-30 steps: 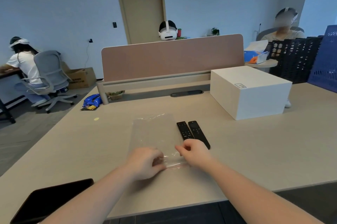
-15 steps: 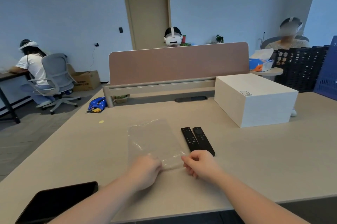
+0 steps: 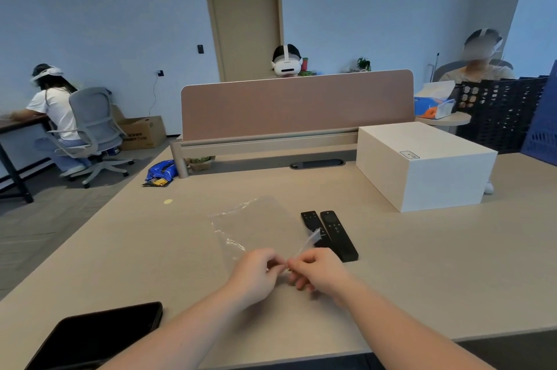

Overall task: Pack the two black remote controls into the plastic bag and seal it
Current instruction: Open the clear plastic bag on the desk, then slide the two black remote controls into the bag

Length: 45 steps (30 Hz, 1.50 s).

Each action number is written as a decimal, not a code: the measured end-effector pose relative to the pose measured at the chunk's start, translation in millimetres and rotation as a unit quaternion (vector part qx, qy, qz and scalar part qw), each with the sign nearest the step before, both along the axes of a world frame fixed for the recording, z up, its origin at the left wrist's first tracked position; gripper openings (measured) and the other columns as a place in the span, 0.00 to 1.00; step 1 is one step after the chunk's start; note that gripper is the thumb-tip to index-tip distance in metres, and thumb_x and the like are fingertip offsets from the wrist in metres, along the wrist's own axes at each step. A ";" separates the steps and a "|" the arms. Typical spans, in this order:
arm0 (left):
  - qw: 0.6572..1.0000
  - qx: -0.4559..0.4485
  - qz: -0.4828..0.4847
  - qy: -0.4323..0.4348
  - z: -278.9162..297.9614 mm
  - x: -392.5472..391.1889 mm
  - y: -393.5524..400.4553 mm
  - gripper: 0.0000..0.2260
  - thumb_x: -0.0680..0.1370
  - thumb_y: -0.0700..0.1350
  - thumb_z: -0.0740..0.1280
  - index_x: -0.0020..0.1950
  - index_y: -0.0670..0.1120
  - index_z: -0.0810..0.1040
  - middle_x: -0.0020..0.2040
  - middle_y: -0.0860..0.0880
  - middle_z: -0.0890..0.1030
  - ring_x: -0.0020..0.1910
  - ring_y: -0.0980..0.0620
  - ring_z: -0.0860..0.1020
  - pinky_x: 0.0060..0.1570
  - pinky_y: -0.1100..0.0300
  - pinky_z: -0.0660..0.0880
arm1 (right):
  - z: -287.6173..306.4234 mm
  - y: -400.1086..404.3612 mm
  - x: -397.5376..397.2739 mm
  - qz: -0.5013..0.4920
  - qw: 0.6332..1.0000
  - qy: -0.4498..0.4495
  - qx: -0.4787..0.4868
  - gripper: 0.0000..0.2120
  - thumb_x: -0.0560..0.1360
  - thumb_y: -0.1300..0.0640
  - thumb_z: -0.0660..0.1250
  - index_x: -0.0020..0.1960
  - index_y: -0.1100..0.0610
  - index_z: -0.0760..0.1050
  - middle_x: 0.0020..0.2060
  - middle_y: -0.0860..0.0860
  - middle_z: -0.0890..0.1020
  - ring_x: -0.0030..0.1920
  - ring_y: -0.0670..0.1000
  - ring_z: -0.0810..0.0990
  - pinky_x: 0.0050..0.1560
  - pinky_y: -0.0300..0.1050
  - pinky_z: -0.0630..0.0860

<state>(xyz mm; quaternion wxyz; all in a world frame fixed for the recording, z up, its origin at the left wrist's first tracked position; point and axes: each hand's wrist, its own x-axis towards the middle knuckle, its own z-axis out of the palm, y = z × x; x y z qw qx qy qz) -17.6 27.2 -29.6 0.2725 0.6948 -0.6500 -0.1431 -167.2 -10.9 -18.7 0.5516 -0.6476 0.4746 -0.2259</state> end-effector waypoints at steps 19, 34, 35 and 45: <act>0.997 -0.042 0.027 -0.059 23.8 16.5 -0.7 0.11 0.73 0.38 0.59 0.45 0.42 0.81 0.36 0.53 0.68 0.39 0.45 0.72 0.39 0.60 0.65 | -11.7 -8.8 -4.1 -0.062 0.998 -0.019 0.020 0.11 0.72 0.65 0.64 0.31 0.63 0.76 0.22 0.56 0.77 0.18 0.48 0.71 0.20 0.36 0.70; 0.971 -0.028 0.085 -0.221 43.2 33.0 6.1 0.37 0.72 0.30 0.55 0.74 0.59 0.49 0.64 0.45 0.67 0.54 0.37 0.75 0.47 0.50 0.74 | -17.5 -3.8 -6.1 -0.088 0.996 -0.026 0.014 0.10 0.74 0.63 0.63 0.35 0.63 0.76 0.28 0.57 0.78 0.19 0.48 0.70 0.21 0.37 0.69; 0.970 -0.025 0.079 -0.231 41.5 35.0 6.7 0.35 0.72 0.30 0.55 0.73 0.57 0.53 0.59 0.45 0.70 0.51 0.38 0.75 0.45 0.50 0.74 | -20.4 -2.8 -6.2 -0.095 0.995 -0.025 -0.001 0.11 0.76 0.59 0.63 0.36 0.63 0.76 0.29 0.56 0.78 0.21 0.48 0.71 0.21 0.38 0.71; 0.977 -0.065 0.028 -0.202 37.2 38.2 18.7 0.09 0.78 0.40 0.62 0.57 0.41 0.68 0.53 0.43 0.76 0.48 0.38 0.75 0.39 0.55 0.65 | -31.0 3.7 -14.6 -0.221 0.928 0.155 -0.257 0.14 0.77 0.50 0.63 0.58 0.58 0.73 0.55 0.53 0.73 0.42 0.53 0.76 0.40 0.42 0.71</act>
